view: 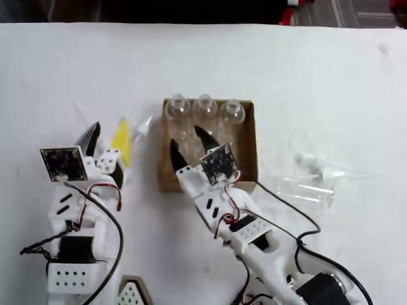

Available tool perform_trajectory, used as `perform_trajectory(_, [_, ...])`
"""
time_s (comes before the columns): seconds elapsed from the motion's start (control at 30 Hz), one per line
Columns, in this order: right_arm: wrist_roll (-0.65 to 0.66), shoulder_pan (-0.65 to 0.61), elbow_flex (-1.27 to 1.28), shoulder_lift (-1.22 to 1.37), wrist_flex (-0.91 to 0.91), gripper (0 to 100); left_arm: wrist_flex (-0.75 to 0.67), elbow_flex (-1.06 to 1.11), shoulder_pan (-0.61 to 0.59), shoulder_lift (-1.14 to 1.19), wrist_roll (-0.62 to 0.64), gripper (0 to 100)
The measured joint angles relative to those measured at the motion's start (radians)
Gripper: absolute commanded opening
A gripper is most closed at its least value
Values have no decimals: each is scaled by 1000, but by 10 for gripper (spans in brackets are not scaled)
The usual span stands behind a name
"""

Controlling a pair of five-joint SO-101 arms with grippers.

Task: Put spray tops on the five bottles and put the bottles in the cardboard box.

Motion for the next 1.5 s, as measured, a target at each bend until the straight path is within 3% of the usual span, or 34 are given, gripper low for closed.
perform_trajectory(0.4, [0, -2, 0, -31, 0, 198, 0, 0, 0, 0, 0, 176])
perform_trajectory(0.77, [0, 43, 14, -440, 144, 198, 0, 0, 0, 0, 0, 176])
perform_trajectory(0.97, [0, 250, 14, -806, 344, 198, 0, 0, 0, 0, 0, 176])
perform_trajectory(1.27, [0, 690, 17, -1326, 746, 198, 0, 0, 0, 0, 0, 174])
perform_trajectory(1.5, [0, 990, 98, -1329, 873, 198, 0, 0, 0, 0, 0, 173])
